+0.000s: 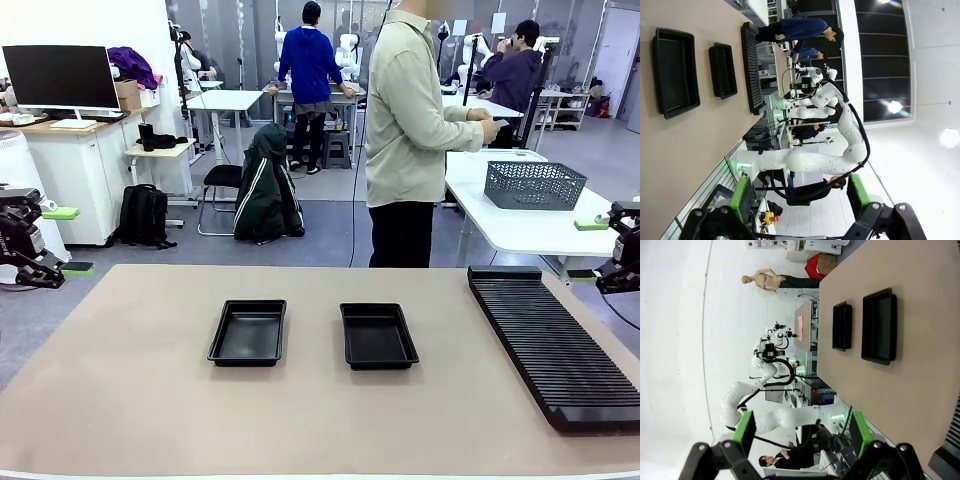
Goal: Inspect and transfer BCBs to ESD trays.
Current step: Pick up the Blank PCB from the PCB Rack and place it in the left ESD tray.
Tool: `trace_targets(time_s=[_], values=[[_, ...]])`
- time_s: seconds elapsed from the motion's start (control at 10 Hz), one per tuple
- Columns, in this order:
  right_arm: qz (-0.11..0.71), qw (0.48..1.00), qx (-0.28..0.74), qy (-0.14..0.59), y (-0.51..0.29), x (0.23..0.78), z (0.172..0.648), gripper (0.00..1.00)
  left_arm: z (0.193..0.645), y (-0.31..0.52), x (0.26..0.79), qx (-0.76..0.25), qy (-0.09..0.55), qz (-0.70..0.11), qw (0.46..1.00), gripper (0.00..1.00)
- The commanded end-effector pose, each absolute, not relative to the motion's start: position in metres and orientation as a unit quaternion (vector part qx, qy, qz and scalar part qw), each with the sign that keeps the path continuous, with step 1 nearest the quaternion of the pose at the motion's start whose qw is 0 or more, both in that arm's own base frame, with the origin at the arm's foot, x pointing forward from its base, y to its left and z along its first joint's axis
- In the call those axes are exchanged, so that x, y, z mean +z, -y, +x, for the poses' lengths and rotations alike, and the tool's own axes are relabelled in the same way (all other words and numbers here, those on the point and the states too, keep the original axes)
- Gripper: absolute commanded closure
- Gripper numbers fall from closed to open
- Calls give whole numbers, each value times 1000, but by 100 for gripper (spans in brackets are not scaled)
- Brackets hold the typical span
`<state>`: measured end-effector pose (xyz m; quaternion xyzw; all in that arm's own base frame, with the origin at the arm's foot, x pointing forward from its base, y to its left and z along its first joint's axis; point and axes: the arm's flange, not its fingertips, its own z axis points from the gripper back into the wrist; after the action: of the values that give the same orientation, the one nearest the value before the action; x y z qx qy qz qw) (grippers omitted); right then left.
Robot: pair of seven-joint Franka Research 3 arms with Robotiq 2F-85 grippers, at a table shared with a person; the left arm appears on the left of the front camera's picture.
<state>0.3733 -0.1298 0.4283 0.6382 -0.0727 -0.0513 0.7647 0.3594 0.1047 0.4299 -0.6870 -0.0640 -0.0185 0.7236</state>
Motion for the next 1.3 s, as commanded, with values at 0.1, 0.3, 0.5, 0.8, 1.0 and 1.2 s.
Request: trace_targets(time_s=[0.1, 0.3, 0.5, 0.8, 1.0, 1.2], values=[[639, 764, -48, 77, 135, 428, 369, 0, 356, -109, 433, -28, 60, -690, 721, 0], [638, 765, -52, 73, 131, 428, 373, 0, 359, -104, 430, -19, 63, -688, 723, 0], [638, 765, -52, 73, 131, 428, 373, 0, 359, -104, 430, -19, 63, -688, 723, 0], [638, 765, -52, 73, 131, 428, 373, 0, 359, -104, 430, -19, 63, -688, 723, 0], [638, 765, -52, 73, 131, 428, 373, 0, 359, -104, 430, -19, 63, -688, 723, 0], [638, 765, -52, 73, 131, 428, 373, 0, 359, -104, 430, -19, 63, -688, 723, 0]])
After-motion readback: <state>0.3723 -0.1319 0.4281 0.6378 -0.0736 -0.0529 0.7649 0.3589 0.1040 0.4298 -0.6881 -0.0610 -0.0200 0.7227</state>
